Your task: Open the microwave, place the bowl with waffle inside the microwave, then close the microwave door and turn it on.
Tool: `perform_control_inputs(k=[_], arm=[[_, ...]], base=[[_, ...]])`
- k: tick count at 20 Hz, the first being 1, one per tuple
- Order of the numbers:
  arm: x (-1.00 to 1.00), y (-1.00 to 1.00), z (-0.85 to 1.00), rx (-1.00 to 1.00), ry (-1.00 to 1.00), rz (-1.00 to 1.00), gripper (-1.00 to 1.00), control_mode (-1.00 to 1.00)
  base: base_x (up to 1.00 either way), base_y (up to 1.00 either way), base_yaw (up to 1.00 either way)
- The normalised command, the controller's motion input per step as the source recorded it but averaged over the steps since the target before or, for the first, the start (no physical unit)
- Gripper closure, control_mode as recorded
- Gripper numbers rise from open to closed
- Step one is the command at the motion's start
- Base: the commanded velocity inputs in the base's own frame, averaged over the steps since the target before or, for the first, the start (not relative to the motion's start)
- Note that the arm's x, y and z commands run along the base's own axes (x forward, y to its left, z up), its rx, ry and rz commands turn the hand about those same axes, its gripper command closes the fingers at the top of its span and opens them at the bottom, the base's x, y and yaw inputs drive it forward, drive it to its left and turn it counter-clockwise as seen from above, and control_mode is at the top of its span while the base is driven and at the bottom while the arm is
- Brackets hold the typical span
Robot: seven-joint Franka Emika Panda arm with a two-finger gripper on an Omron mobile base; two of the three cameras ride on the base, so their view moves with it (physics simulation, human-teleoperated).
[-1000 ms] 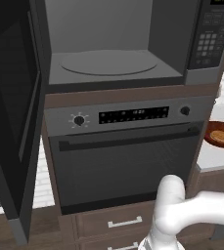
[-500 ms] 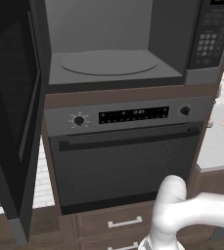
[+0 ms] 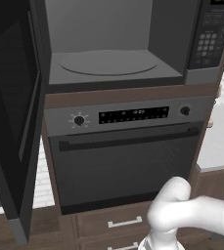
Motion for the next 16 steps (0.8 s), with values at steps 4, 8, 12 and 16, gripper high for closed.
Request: perform_control_inputs(k=[4, 8, 12, 16], arm=[[-1.00, 0.46, 0.86, -0.01, 0.00, -0.07, 1.00, -1.00], [-1.00, 0.41, 0.87, 0.00, 0.00, -0.03, 1.00, -1.00], [-1.00, 0.67, 0.69, -0.04, 0.00, 0.00, 1.00, -1.00], [-0.90, 0.98, 0.51, -0.24, -0.04, 0.07, 1.00, -1.00]], base=[[0.00, 0.00, 0.00], [0.00, 0.00, 0.00], [0.00, 0.00, 0.00], [0.00, 0.00, 0.00]])
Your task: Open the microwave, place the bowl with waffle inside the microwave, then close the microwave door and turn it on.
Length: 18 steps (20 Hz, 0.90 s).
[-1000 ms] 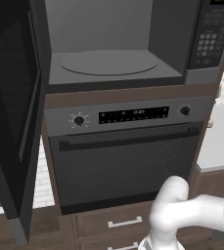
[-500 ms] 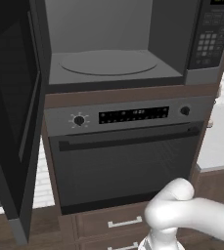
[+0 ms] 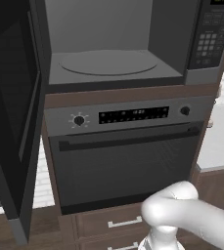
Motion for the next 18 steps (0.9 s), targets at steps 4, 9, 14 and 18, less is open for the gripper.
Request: perform_control_inputs(k=[4, 9, 14, 18], arm=[[-0.84, 1.00, 0.37, -0.32, -0.11, 0.24, 1.00, -1.00], [-0.81, 1.00, 0.38, -0.29, -0.11, 0.23, 1.00, -1.00], [-0.36, 1.00, 0.46, -0.12, -0.05, 0.08, 1.00, -1.00], [-0.01, 1.00, 0.46, 0.00, 0.00, 0.00, 1.00, -1.00]], base=[[0.00, 0.00, 0.00], [0.00, 0.00, 0.00], [0.00, 0.00, 0.00], [0.00, 0.00, 0.00]])
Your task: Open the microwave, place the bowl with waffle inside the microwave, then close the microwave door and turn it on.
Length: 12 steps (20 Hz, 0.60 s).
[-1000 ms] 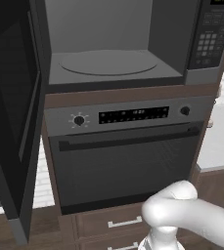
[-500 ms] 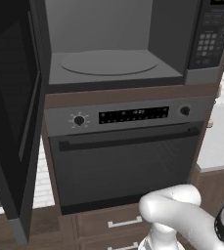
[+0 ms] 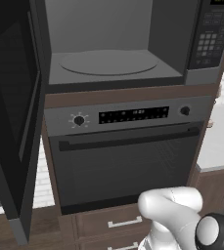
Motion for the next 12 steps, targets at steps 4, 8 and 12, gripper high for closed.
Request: perform_control_inputs(k=[4, 8, 12], arm=[[0.01, 1.00, 0.29, 0.09, -0.02, 0.00, 1.00, -1.00], [0.00, 0.96, 0.11, 0.15, -0.07, 0.00, 1.00, -1.00], [0.19, 0.61, 0.00, 0.34, -0.10, 0.00, 1.00, -1.00]], base=[[0.00, 0.00, 0.00], [0.00, 0.00, 0.00], [0.00, 0.00, 0.00]])
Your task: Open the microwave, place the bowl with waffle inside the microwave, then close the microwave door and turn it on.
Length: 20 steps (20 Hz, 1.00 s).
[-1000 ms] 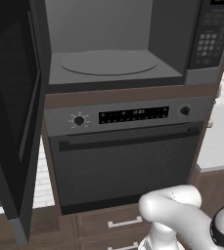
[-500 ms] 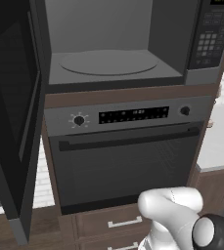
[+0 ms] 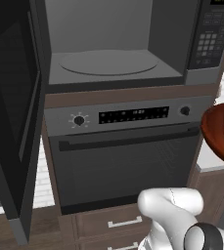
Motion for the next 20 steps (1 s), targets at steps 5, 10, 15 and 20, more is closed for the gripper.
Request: perform_control_inputs(k=[5, 10, 15, 20], arm=[[0.45, 0.46, 0.00, 0.43, -0.07, -0.08, 1.00, -1.00], [0.29, 0.69, 0.06, 0.10, -0.07, -0.05, 1.00, -1.00], [0.18, 0.81, 0.17, 0.00, -0.08, -0.14, 1.00, -1.00], [0.30, 0.62, 0.35, -0.09, -0.02, -0.11, 1.00, -1.00]], base=[[0.00, 0.00, 0.00], [0.00, 0.00, 0.00], [0.00, 0.00, 0.00], [0.00, 0.00, 0.00]])
